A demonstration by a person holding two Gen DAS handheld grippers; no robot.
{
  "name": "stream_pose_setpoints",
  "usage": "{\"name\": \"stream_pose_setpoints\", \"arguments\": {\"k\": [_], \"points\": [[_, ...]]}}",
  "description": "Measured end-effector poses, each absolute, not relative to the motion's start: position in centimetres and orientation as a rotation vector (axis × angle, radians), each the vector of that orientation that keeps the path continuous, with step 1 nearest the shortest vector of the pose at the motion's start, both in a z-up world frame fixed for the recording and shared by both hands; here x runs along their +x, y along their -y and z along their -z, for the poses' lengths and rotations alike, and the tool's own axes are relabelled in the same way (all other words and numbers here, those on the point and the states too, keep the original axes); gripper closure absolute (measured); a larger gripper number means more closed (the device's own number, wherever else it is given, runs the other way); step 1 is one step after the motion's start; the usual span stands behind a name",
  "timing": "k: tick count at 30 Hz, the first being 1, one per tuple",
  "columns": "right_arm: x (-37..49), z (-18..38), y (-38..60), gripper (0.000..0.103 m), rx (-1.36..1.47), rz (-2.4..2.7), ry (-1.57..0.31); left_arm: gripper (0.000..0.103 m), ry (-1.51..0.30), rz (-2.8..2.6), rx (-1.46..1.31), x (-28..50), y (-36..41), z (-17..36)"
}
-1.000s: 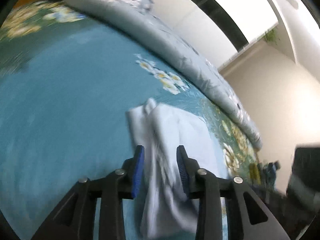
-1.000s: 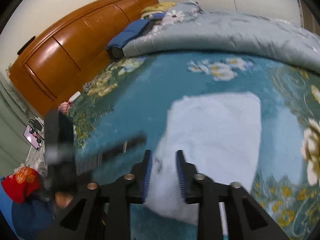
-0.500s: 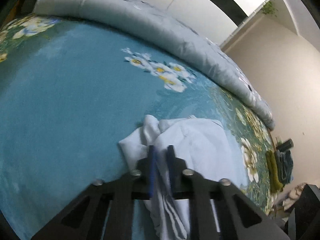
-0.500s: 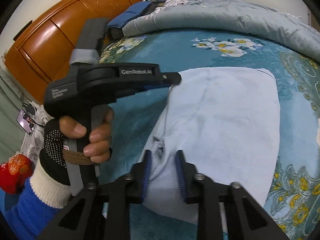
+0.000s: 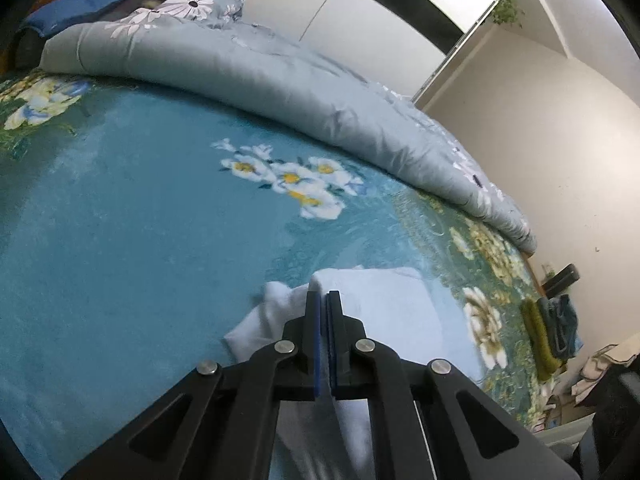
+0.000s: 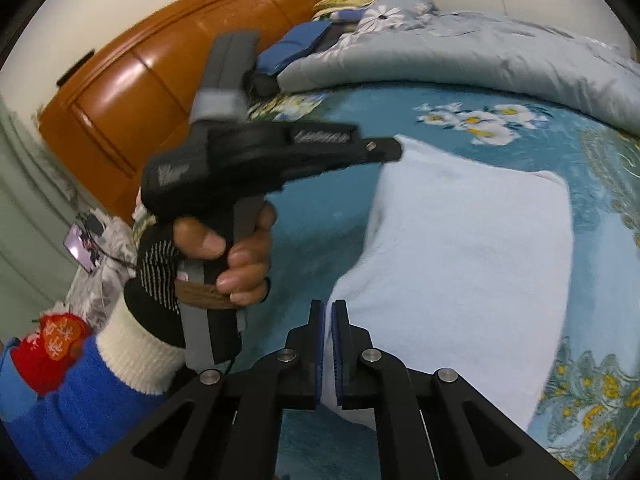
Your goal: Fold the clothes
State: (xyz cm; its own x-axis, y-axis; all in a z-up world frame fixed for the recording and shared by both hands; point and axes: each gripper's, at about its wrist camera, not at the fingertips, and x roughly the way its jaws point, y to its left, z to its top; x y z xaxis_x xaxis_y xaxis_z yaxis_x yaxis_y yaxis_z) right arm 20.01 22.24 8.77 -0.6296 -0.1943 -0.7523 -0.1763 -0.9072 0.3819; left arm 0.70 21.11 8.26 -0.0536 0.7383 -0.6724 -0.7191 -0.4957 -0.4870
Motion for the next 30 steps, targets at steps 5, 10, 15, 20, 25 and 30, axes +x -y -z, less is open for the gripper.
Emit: {"name": "stream_pose_setpoints", "arguments": {"k": [5, 10, 15, 20, 25, 30], "points": [[18.4, -5.0, -20.7, 0.1, 1.464, 2.66, 0.688, 0.1, 0.001, -1.763, -1.226, -0.1, -21.0, -5.2], [20.2, -6.2, -21.6, 0.1, 1.384, 2.683, 0.703, 0.1, 0.022, -1.757, -1.262, -0.5, -21.3, -3.8], [24.0, -9.2, -24.6, 0.094, 1.241, 2.841, 0.691, 0.089, 0.081, -1.761, -1.225, -0.8, -20.1, -4.9], [29.9, -7.5, -29.2, 0.04, 1.206, 2.984, 0.914, 0.042, 0.104, -1.819, -1.218, -1.7, -19.5, -5.2], [33.3, -3.3, -31.0, 0.04, 1.162, 2.859, 1.359, 0.042, -0.011, -1.749, -1.32, -1.7, -22.5, -2.9], [32.2, -2.3, -29.3, 0.039, 1.102, 2.779, 1.415, 0.044, -0.088, -1.781, -1.291, -1.1, -23.4, -2.9]]}}
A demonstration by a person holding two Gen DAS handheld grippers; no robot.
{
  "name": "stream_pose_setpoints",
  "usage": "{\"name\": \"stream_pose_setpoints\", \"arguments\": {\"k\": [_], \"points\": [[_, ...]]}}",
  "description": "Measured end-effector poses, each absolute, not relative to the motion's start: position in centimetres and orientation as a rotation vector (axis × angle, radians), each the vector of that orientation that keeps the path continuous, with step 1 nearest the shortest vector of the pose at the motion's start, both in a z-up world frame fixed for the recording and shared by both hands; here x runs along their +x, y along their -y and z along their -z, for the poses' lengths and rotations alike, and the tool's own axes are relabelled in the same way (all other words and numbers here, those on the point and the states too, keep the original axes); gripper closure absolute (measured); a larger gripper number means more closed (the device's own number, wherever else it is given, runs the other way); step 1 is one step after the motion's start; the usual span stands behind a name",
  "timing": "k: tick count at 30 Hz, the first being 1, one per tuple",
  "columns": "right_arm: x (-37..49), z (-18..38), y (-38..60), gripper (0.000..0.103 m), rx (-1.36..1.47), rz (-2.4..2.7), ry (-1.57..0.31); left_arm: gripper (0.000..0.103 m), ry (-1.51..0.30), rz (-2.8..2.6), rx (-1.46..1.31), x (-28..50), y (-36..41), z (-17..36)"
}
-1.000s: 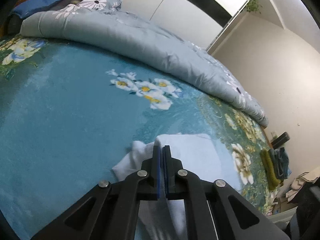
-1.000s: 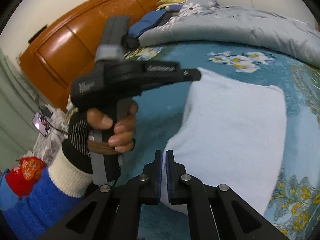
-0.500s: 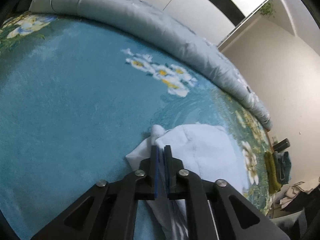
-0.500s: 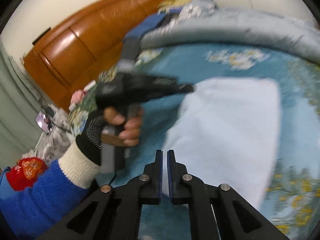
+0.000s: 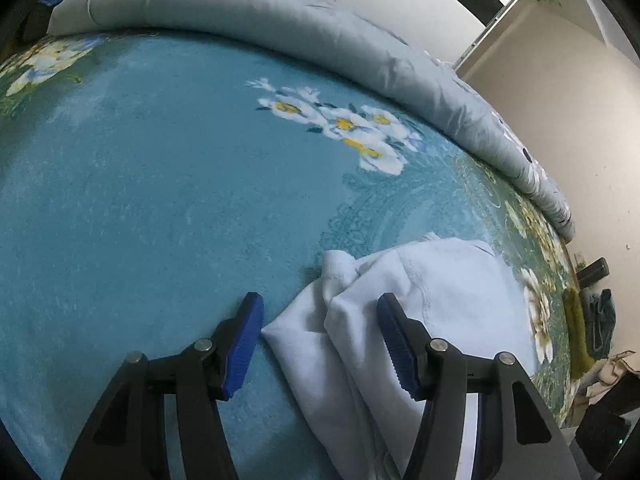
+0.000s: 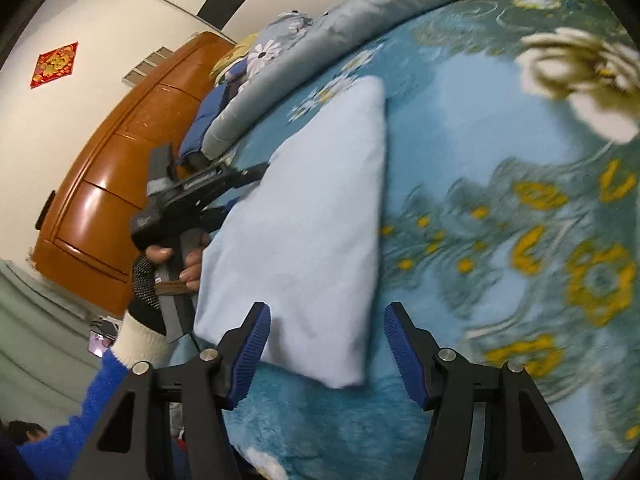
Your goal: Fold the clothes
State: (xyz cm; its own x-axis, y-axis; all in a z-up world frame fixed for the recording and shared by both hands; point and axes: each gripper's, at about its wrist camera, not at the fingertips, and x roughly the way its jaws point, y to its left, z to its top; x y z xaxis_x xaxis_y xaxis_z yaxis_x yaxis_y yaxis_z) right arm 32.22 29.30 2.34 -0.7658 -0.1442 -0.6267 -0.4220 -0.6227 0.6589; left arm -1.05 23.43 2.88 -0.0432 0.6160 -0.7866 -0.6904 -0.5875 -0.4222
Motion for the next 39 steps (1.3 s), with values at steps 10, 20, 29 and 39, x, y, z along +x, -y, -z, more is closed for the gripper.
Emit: {"name": "stream_pose_setpoints", "arguments": {"k": [10, 20, 29, 39], "points": [[31.7, -2.3, -31.4, 0.095, -0.971, -2.49, -1.383, 0.096, 0.037, -1.855, -1.284, 0.8, -22.1, -4.3], [35.0, -8.9, -41.1, 0.095, -1.153, -2.604, -1.086, 0.1, 0.115, -1.804, -1.184, 9.3, -17.8, -7.9], [36.7, -3.3, -45.1, 0.095, -1.272, -2.471, -1.087, 0.099, 0.071, -1.894, -1.223, 9.7, -18.7, -5.5], [41.5, -1.5, -44.0, 0.063, -0.983, -2.381, -1.366, 0.055, 0.098, -1.735, -1.264, 5.7, -21.6, -4.4]]}}
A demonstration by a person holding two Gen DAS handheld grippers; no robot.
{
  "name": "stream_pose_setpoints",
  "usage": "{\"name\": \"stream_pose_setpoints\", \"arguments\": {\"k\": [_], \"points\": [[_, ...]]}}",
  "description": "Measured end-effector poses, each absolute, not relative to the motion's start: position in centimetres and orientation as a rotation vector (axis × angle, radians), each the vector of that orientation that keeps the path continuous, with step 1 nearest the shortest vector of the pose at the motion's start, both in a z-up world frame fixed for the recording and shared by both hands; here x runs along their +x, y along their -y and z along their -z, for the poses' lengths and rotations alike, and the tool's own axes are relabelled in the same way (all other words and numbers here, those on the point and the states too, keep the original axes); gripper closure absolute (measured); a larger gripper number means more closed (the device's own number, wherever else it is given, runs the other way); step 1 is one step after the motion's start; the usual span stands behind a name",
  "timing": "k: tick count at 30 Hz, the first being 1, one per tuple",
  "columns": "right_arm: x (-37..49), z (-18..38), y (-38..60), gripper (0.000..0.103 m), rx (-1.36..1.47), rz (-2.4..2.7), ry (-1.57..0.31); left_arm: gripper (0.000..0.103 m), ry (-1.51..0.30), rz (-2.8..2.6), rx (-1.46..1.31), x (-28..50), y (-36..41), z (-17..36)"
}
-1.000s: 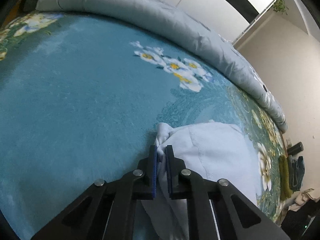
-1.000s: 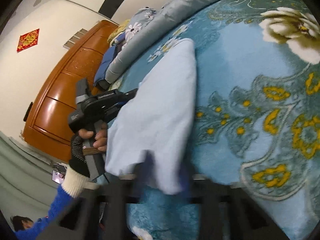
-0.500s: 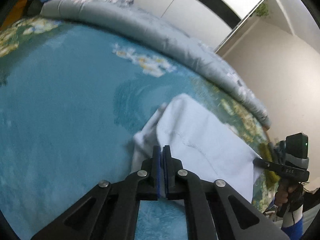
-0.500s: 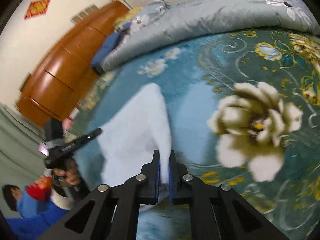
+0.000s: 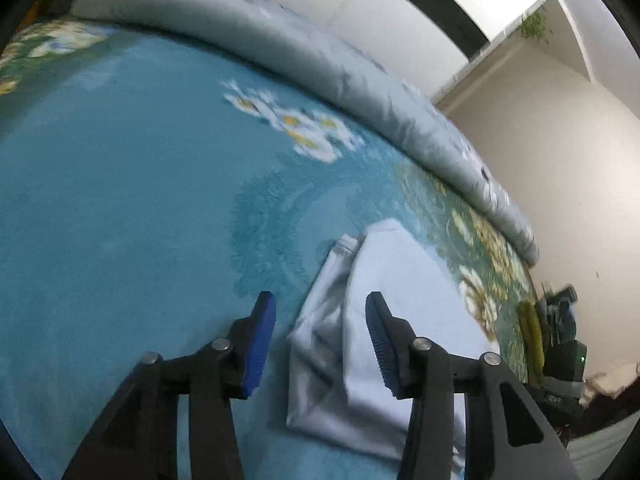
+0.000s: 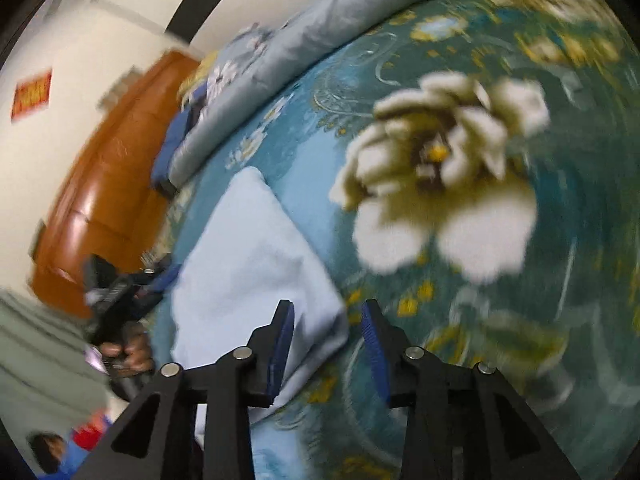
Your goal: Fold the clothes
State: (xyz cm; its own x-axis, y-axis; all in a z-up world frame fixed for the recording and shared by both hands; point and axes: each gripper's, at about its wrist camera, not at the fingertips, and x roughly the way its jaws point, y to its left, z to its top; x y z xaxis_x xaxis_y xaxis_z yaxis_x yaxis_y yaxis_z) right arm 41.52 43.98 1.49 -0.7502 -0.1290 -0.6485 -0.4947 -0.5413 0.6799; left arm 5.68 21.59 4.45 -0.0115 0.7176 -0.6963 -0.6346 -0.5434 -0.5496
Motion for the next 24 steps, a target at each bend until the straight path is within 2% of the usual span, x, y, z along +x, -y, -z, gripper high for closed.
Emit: {"name": "stream_pose_setpoints", "arguments": {"k": [7, 8, 9, 10, 11, 14, 21, 24], "points": [[42.0, -1.3, -41.7, 0.062, -0.818, -2.307, -1.405, 0.055, -0.043, -1.6, -1.28, 6.8, -25.3, -3.3], [41.8, -1.4, -41.6, 0.063, -0.821, -2.304, -1.403, 0.06, -0.061, -1.612, -1.273, 7.1, -25.3, -3.3], [41.5, -1.5, -41.6, 0.07, -0.842, -2.305, -1.397, 0.065, -0.074, -1.634, -1.269, 7.2, -25.3, -3.3], [41.3, -1.6, -41.6, 0.085, -0.862, -2.305, -1.39, 0.077, -0.067, -1.645, -1.268, 7.2, -25.1, -3.3], [41.0, -1.6, -41.5, 0.091, -0.883, -2.306, -1.384, 0.083, -0.057, -1.655, -1.267, 7.2, -24.8, -3.3], [40.2, -2.7, -42.1, 0.093, -0.914, -2.329, -1.341, 0.093, 0.017, -1.664, -1.27, 7.2, -23.7, -3.5], [36.0, -8.9, -46.8, 0.095, -1.055, -2.427, -1.053, 0.094, 0.093, -1.633, -1.254, 10.4, -21.6, -3.5], [33.4, -9.4, -49.0, 0.095, -1.194, -2.418, -0.92, 0.094, 0.086, -1.643, -1.233, 12.1, -21.5, -3.4]]}}
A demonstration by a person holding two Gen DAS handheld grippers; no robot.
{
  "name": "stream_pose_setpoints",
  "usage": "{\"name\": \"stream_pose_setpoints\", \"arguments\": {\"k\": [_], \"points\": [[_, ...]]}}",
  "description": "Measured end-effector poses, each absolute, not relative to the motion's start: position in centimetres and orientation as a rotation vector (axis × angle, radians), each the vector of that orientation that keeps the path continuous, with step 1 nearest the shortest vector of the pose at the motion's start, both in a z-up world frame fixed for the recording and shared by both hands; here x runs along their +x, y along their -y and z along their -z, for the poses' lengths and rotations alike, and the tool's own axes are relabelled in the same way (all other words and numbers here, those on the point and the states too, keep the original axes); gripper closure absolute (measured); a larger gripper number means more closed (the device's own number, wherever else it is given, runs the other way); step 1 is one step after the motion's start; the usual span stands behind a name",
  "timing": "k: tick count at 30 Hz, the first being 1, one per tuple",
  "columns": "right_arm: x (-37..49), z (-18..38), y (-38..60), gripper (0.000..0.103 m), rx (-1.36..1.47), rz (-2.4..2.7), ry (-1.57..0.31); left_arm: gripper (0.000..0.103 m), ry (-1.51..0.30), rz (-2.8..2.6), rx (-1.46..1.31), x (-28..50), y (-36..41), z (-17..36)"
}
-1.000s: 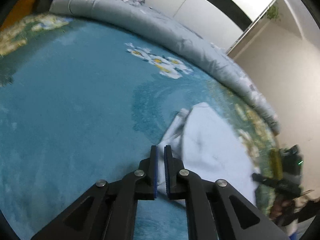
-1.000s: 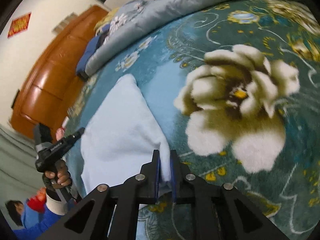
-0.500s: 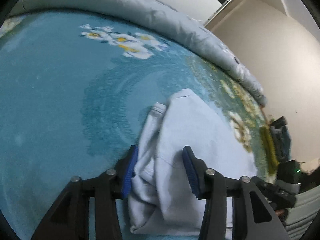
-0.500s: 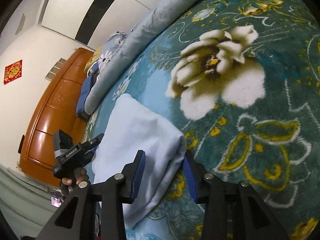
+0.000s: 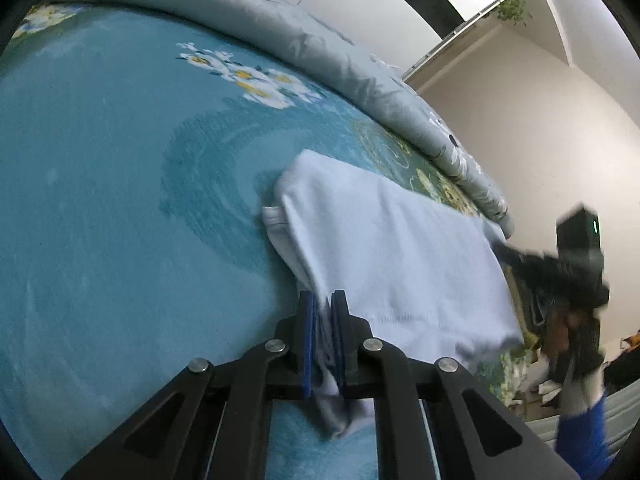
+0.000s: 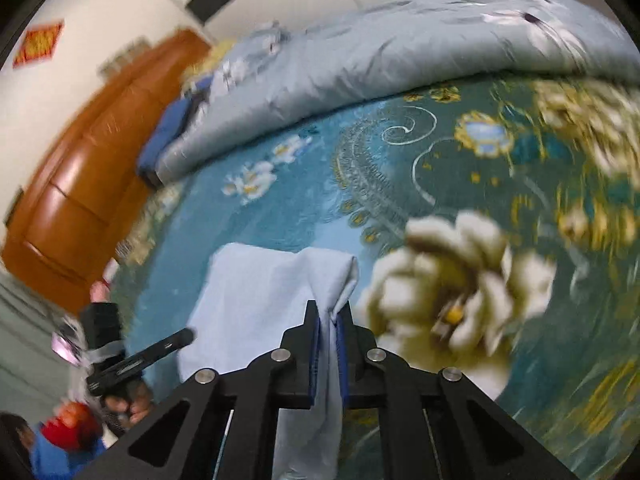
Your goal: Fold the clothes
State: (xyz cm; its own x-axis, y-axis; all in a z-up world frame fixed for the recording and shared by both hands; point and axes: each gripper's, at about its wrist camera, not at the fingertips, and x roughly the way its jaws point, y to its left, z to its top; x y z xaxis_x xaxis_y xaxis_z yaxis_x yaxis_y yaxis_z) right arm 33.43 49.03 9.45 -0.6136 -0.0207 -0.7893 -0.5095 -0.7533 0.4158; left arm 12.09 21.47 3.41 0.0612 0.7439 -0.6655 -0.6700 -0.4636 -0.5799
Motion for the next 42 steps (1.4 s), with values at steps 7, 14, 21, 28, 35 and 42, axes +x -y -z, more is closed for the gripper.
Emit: {"name": "stream_pose_setpoints", "arguments": {"k": [7, 14, 21, 28, 35, 42], "points": [[32.9, -5.6, -50.7, 0.094, -1.313, -2.346, -0.919, 0.094, 0.078, -1.643, -1.239, 12.1, -21.8, -3.0], [36.0, -7.7, -48.0, 0.089, -1.246, -2.365, -0.897, 0.091, 0.077, -1.645, -1.196, 12.8, -21.1, -4.3], [40.4, -5.5, -44.4, 0.075, -1.181, -2.344, -1.104, 0.08, 0.129, -1.578, -1.205, 13.4, -20.1, -4.8], [41.8, -5.5, -43.2, 0.095, -1.055, -2.384, -1.225, 0.08, 0.108, -1.576, -1.201, 14.5, -20.4, -5.2], [42.1, -6.9, -41.2, 0.097, -1.024, -2.448, -1.152, 0.098, 0.111, -1.615, -1.152, 14.6, -19.8, -6.1], [42.6, -3.5, -40.9, 0.097, -1.035, -2.389, -1.239, 0.099, 0.04, -1.637, -1.207, 14.3, -19.4, -4.1]]}}
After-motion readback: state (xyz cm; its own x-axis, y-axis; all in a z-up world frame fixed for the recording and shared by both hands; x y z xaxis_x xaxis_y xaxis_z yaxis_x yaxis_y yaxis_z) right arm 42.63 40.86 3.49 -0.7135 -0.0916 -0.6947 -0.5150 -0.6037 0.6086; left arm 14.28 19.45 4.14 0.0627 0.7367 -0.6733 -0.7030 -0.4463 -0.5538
